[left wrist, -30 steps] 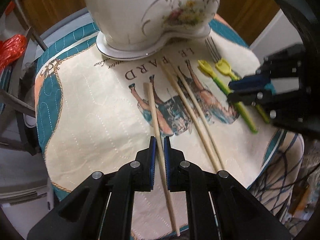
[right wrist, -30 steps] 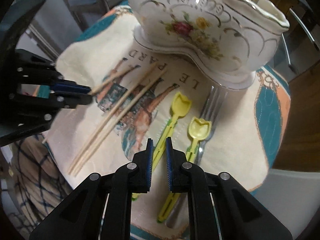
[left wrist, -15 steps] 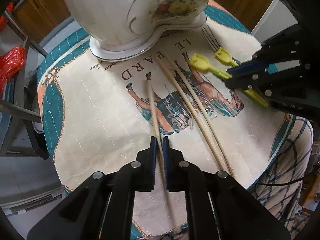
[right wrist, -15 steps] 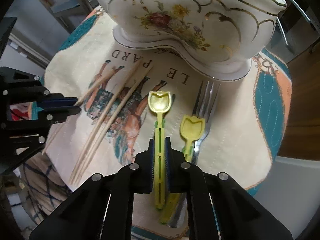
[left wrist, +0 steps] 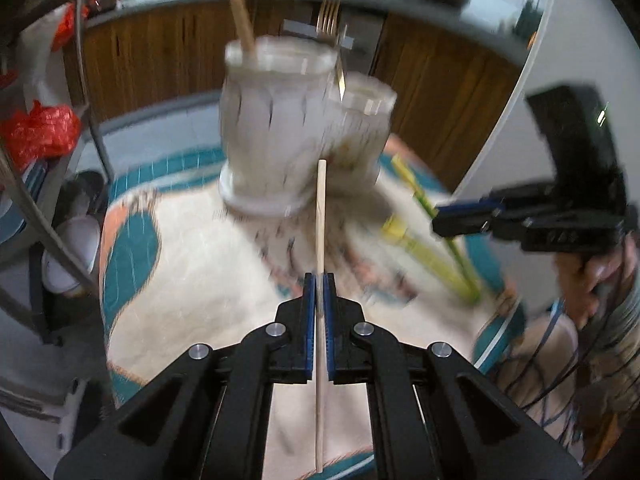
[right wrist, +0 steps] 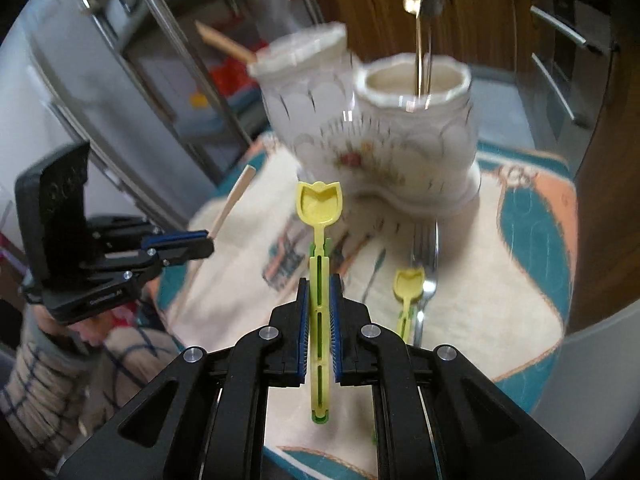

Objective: Organize utensils
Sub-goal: 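Lift the chopstick with the left tool over the pot while the right tool carries the yellow spoon there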

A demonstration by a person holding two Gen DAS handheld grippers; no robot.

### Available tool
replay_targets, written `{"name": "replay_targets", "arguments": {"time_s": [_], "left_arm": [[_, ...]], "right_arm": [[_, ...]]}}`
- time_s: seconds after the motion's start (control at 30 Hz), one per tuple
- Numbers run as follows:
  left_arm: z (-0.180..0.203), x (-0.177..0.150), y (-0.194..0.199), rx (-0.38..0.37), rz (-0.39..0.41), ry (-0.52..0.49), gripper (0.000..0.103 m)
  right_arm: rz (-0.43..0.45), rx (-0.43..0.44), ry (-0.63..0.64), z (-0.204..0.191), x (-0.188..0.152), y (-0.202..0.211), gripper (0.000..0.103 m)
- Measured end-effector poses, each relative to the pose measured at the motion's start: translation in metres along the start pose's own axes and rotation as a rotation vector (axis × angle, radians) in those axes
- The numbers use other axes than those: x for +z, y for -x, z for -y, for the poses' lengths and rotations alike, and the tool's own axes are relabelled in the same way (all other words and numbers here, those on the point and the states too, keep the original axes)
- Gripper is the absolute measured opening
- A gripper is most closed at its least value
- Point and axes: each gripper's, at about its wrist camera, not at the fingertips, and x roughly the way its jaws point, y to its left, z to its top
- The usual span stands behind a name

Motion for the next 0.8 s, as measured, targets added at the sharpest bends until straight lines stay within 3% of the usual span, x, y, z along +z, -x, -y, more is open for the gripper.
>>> {"name": "replay_targets", "arguments": {"time_s": [0.17,0.43,0.57,0.8], "left_arm": [[0.015,0.018,0.014,0.012,0.204,0.024,0.004],[0.029,0.046,0.02,0.072,0.411,0.001,0.004],[0.036,0.069,0.026,0.13,0.546,-0.014,0.004],[0.038,0.109,0.033,0.153,0.735,-0.008,0.004]], "right_arm": [[0.132,0.035,0.001,-0.008,0.005,0.011,0.011],[0.285,0.051,0.011,-0.005,0.009,0.03,0.011],[0.384,0.072,-0.005,0.005,0.026,0.043,0.011],[0.531,0.061,0.03,0.013,0.058,0.047,0.01]]}}
